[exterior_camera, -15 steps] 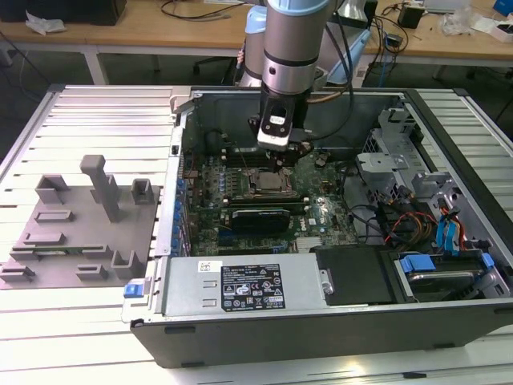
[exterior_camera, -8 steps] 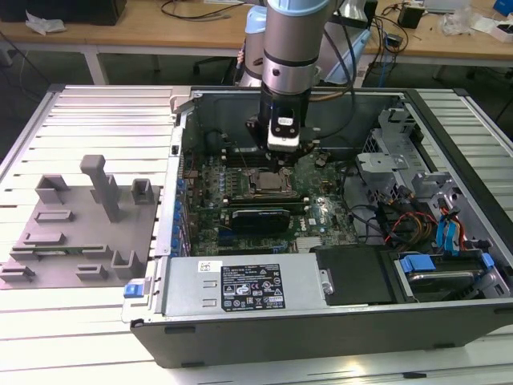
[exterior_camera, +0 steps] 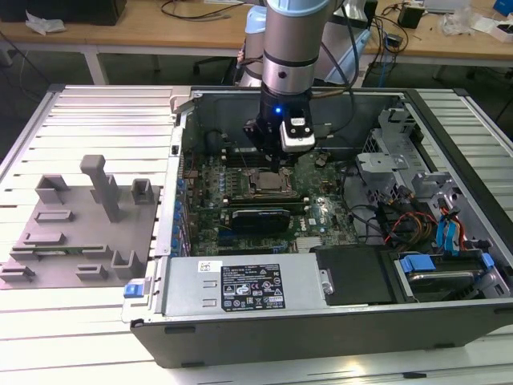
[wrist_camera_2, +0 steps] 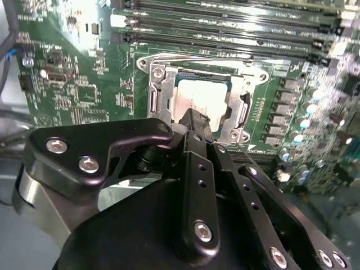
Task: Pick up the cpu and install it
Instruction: 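Close the cpu cover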
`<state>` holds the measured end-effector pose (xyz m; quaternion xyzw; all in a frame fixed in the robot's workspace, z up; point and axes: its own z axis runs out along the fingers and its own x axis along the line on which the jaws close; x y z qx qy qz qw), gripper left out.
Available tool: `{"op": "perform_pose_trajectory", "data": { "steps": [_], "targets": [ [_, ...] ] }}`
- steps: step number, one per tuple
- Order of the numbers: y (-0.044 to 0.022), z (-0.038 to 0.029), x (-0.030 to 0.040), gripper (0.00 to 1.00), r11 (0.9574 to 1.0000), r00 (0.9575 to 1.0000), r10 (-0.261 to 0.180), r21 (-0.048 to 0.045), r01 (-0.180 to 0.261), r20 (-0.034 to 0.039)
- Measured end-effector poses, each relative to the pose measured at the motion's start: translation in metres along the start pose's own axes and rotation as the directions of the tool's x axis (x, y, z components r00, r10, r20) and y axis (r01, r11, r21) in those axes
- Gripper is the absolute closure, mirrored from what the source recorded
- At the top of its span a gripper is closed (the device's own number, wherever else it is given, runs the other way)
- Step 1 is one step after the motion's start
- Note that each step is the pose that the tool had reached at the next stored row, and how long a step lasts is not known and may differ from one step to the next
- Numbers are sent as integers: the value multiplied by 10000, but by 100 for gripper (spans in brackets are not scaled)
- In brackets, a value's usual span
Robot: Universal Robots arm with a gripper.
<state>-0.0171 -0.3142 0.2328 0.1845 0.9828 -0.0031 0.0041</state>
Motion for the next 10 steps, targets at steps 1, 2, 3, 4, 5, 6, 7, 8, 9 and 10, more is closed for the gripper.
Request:
{"op": "perform_pose_trajectory", "data": {
  "steps": [1, 2, 3, 4, 5, 6, 7, 8, 9, 10],
  "targets": [
    [0, 0, 0, 89, 9998, 9998, -187, -2, 187, 1],
    [0, 0, 0, 89, 9982, 9982, -604, -5, 604, 3],
    [0, 1, 0, 89, 9970, 9970, -779, -7, 780, 4],
    [0, 1, 0, 89, 9955, 9955, -947, -9, 947, 5],
    [0, 1, 0, 89, 9911, 9911, -1332, -13, 1332, 7],
    [0, 2, 0, 89, 9861, 9861, -1661, -15, 1661, 9],
    [0, 2, 0, 89, 9806, 9806, -1961, -18, 1961, 10],
    [0, 3, 0, 89, 9748, 9748, -2232, -20, 2232, 12],
    [0, 3, 0, 89, 9714, 9714, -2375, -18, 2375, 14],
    [0, 3, 0, 89, 9705, 9705, -2411, -17, 2411, 14]
  ]
}}
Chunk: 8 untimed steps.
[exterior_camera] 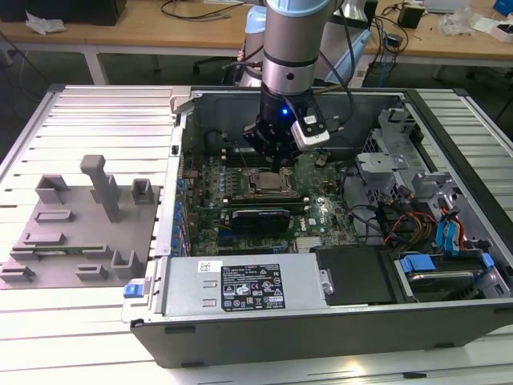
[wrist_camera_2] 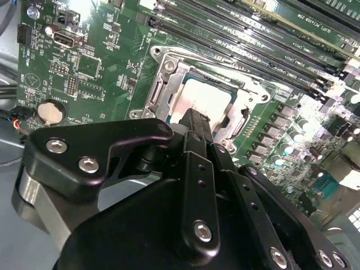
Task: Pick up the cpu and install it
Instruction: 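Close the cpu cover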
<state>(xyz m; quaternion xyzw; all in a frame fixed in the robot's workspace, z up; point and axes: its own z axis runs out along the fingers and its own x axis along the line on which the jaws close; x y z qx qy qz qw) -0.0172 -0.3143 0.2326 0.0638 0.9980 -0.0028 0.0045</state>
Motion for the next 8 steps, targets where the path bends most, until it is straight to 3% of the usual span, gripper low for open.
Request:
{"op": "perform_pose_trajectory", "data": {
  "steps": [4, 8],
  "targets": [
    [-2, 3, 18, 89, 10000, 10000, -5, -2, 5, 0],
    [-10, 23, 79, 89, 10000, 10000, -6, -1, 6, 0]
  ]
}}
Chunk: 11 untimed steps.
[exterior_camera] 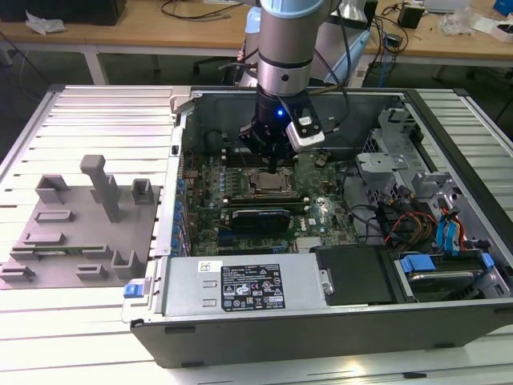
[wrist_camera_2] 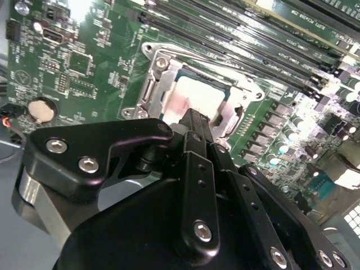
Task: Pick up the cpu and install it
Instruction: 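Close the cpu cover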
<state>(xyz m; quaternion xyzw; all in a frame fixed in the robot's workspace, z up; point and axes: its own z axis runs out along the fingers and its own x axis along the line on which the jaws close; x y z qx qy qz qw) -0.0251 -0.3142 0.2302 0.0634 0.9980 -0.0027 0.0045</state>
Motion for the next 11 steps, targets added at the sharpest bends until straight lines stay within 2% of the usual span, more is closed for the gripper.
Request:
{"op": "perform_pose_trajectory", "data": {
  "steps": [4, 11],
  "targets": [
    [-17, 34, 133, 89, 10000, 10000, -2, 0, 2, 0],
    [-27, 115, 218, 89, 10000, 10000, -4, -1, 4, 0]
  ]
}}
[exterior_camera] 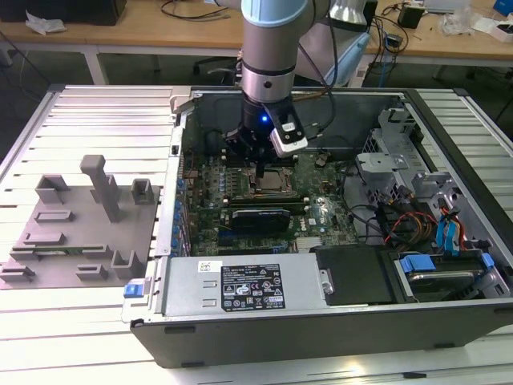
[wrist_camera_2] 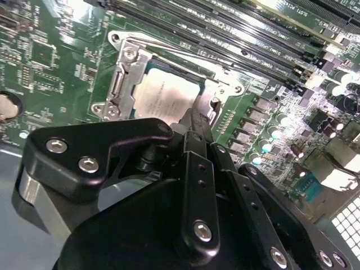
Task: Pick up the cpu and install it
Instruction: 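Close the cpu cover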
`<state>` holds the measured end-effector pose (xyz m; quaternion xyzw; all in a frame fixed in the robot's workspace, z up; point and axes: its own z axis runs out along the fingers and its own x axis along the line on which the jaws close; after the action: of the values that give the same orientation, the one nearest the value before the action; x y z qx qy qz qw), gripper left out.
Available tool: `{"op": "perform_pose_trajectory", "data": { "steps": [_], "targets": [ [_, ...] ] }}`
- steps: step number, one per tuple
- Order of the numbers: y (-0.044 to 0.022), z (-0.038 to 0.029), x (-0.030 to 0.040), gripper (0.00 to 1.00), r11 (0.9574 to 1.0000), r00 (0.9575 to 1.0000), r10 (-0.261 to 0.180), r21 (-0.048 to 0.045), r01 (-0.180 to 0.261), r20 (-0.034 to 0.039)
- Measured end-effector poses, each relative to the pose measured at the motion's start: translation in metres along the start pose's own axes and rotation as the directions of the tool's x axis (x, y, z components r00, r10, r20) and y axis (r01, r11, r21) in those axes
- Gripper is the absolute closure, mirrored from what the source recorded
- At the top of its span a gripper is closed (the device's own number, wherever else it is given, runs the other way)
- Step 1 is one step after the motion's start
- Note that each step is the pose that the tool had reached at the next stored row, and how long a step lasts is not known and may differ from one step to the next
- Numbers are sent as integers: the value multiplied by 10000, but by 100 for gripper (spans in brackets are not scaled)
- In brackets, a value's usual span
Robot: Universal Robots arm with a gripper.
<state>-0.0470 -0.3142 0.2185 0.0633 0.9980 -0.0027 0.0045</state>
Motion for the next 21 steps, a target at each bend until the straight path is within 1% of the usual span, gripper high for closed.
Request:
{"op": "perform_pose_trajectory", "data": {
  "steps": [3, 8, 9, 10, 12, 16, 19, 21],
  "targets": [
    [-5, 42, 35, 89, 10000, 10000, 1, -6, -1, -2],
    [-6, 48, 44, 89, 10000, 10000, 0, -20, 0, 0],
    [-6, 58, 54, 89, 10000, 10000, 1, -20, -1, 9],
    [-7, 84, 60, 89, 10000, 10000, -3, -22, 3, 20],
    [-7, 101, 60, 89, 10000, 10000, -52, -19, 52, 22],
    [-7, 109, 61, 89, 9991, 9991, -424, -5, 424, 25],
    [-8, 112, 64, 89, 9977, 9977, -683, 24, 683, 29],
    [-8, 115, 65, 89, 9959, 9959, -902, 41, 902, 32]
  ]
}}
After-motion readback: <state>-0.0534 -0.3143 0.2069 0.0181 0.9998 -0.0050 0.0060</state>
